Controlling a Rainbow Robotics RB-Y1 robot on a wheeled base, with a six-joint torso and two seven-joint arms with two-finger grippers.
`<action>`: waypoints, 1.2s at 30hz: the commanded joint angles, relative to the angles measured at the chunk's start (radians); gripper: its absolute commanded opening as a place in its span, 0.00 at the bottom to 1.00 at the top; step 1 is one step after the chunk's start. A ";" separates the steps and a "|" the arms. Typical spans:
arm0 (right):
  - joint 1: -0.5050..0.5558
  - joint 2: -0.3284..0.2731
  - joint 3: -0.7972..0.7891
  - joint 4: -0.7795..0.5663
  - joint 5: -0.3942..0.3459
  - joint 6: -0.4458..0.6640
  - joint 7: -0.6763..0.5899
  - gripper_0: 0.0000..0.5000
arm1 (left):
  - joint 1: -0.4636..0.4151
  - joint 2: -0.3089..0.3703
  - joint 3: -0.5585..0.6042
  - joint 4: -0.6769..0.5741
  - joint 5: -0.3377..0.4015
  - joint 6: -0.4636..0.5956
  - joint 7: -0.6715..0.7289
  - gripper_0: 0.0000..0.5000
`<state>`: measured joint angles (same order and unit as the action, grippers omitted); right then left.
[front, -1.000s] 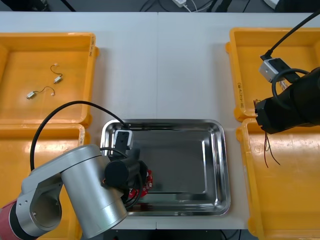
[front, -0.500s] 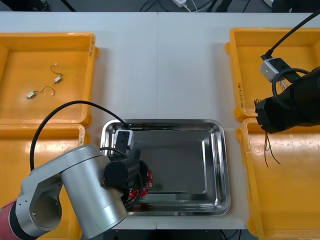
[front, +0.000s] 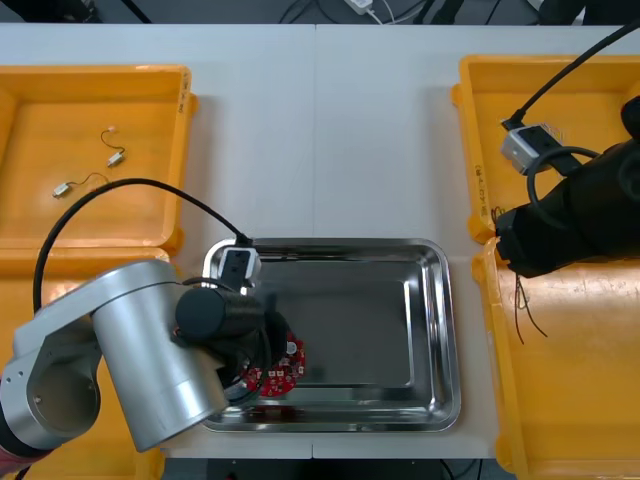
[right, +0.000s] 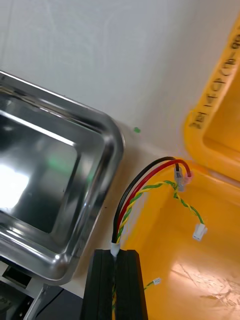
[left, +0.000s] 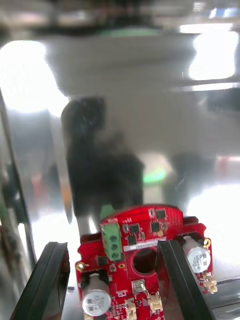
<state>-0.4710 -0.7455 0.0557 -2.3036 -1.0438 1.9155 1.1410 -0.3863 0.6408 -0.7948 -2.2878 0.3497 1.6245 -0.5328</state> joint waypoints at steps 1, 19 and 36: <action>-0.054 0.069 0.087 -0.066 0.057 0.004 0.049 0.00 | -0.072 0.050 0.078 -0.041 0.087 0.003 0.053 1.00; -0.106 0.206 0.337 -0.068 0.182 0.004 0.249 0.00 | -0.195 0.140 0.259 -0.041 0.382 0.069 0.013 1.00; -0.072 0.268 0.527 -0.066 0.355 0.004 0.577 0.00 | -0.275 0.214 0.394 0.100 0.563 0.089 -0.173 1.00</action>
<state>-0.5449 -0.5036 0.5373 -2.3427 -0.7128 1.9158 1.6372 -0.6055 0.8146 -0.4428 -2.2098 0.8921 1.7048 -0.5645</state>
